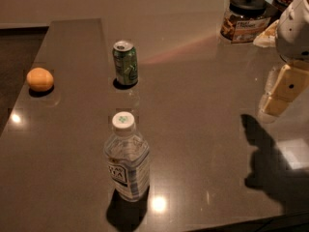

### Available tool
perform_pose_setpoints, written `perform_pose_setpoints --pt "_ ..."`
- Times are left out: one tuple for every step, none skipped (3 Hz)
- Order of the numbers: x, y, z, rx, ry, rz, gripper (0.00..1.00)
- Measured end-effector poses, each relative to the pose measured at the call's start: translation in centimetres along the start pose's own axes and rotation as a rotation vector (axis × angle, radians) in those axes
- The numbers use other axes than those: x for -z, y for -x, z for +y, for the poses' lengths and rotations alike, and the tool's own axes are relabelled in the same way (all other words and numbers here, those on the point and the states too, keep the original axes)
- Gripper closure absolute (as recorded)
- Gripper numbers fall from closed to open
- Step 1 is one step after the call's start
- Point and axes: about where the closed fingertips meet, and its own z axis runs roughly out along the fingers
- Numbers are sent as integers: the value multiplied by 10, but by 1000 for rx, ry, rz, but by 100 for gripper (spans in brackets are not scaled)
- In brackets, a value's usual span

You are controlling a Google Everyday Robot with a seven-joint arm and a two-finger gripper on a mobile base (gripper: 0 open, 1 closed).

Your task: Knock blue plastic bottle over

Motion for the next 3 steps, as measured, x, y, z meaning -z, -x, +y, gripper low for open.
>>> perform_pose_setpoints --pt "-12 25 16 85 45 -85 0" --pt "-24 61 47 194 123 -211 0" --pt "-40 94 78 275 207 -327 0"
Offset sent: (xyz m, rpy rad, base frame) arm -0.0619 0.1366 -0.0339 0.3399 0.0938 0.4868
